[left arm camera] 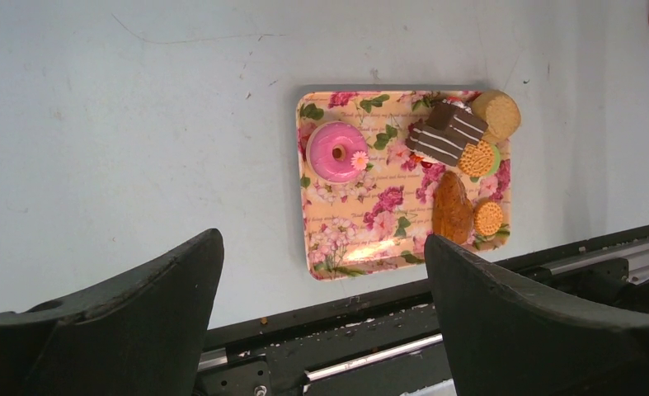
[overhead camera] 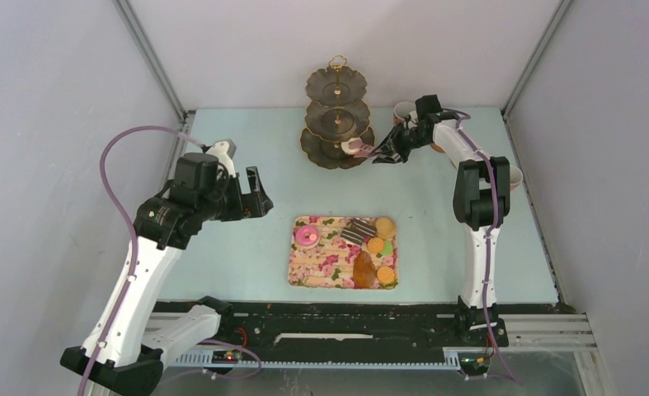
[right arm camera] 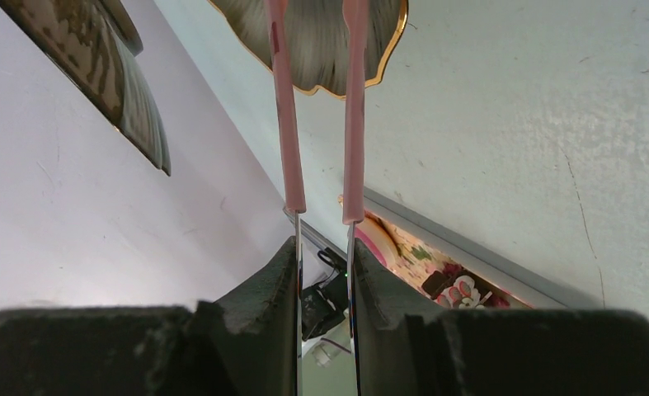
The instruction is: Serve the afternoon tea
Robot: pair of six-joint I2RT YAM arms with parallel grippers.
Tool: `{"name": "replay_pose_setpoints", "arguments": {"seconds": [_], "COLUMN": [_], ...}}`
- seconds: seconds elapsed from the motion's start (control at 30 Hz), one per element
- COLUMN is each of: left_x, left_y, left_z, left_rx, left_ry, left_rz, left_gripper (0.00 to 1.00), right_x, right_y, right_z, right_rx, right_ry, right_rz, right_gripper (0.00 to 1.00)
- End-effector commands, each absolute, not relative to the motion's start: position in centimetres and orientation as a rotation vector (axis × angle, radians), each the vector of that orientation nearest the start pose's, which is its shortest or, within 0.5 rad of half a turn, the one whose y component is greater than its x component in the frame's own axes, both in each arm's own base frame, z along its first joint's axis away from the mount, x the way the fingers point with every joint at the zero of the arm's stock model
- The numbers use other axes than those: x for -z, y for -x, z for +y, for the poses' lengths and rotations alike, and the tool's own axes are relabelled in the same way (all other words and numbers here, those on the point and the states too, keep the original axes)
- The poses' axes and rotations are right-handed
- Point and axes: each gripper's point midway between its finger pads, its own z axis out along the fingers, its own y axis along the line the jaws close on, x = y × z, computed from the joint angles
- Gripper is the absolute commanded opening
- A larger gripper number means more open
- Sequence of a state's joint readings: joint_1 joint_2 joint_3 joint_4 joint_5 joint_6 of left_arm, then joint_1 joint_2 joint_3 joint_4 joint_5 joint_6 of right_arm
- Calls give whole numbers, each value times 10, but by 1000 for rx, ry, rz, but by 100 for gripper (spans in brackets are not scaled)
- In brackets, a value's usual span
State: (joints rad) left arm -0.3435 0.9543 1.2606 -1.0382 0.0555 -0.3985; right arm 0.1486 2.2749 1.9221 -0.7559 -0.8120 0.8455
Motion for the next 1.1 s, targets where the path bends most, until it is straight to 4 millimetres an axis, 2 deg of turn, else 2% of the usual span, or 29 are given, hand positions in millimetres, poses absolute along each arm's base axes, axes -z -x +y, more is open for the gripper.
{"name": "replay_pose_setpoints", "arguments": {"seconds": [0.0, 0.33, 0.57, 0.7, 0.8, 1.0, 1.07], "left_x": [-282, -282, -283, -284, -287, -296, -300], "left_y": [-221, -222, -222, -223, -223, -220, -217], "left_z": [-103, -102, -102, -103, -105, -107, -109], "left_rx": [435, 427, 428, 431, 450, 485, 510], "left_ry": [14, 13, 14, 16, 20, 36, 48], "left_rz": [2286, 2284, 2283, 2284, 2275, 2246, 2231], "left_gripper": [98, 98, 98, 98, 98, 98, 98], "right_x": [-131, -136, -145, -155, -169, -184, -186], "right_y": [-471, -475, -468, -450, -429, -378, -354], "right_z": [222, 222, 222, 217, 211, 199, 197], "right_rx": [-1380, -1391, -1389, -1376, -1379, -1365, -1378], "right_ry": [-654, -652, -628, -591, -557, -495, -474], "right_rz": [2714, 2697, 2705, 2731, 2729, 2734, 2746], "right_gripper": [25, 37, 39, 39, 38, 37, 37]}}
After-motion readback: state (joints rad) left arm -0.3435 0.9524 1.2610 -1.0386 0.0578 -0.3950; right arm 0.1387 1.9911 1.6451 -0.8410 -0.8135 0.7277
